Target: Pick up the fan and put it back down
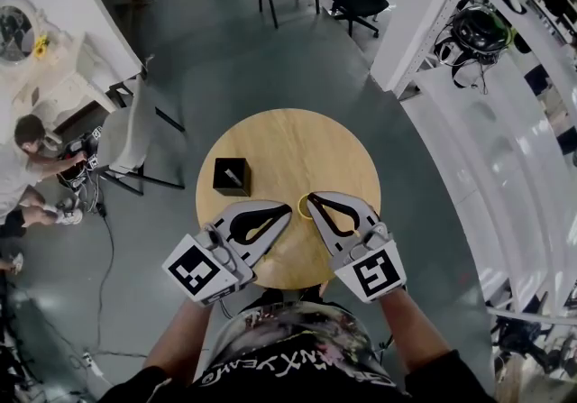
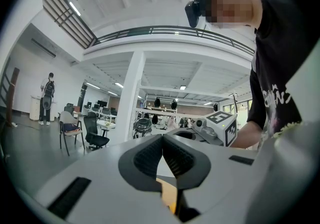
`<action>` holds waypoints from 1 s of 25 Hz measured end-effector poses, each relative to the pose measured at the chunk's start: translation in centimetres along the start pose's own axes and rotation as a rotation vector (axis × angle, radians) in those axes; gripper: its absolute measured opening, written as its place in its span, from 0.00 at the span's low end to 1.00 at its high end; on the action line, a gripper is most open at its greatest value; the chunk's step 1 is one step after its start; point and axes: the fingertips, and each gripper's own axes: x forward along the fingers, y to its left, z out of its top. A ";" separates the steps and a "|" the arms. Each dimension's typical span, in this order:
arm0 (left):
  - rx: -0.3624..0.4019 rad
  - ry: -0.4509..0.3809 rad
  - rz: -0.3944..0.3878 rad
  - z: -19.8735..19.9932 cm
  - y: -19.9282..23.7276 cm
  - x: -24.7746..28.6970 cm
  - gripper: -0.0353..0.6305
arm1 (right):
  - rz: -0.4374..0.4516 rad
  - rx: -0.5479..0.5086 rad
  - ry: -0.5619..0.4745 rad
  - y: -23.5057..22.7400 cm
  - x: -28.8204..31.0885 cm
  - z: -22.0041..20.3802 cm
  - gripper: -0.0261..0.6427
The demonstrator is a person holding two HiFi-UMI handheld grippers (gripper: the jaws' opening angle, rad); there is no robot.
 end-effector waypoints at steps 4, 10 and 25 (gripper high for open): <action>-0.001 0.003 0.000 0.0 0.0 -0.1 0.08 | 0.011 0.001 -0.006 0.2 -0.1 0.2 0.04; -0.002 0.005 0.000 0.0 0.0 0.1 0.08 | 0.003 0.006 -0.027 -0.1 -0.3 0.7 0.04; 0.001 0.000 -0.004 -0.2 -0.2 0.1 0.08 | 0.015 0.005 -0.023 0.0 -0.5 0.6 0.03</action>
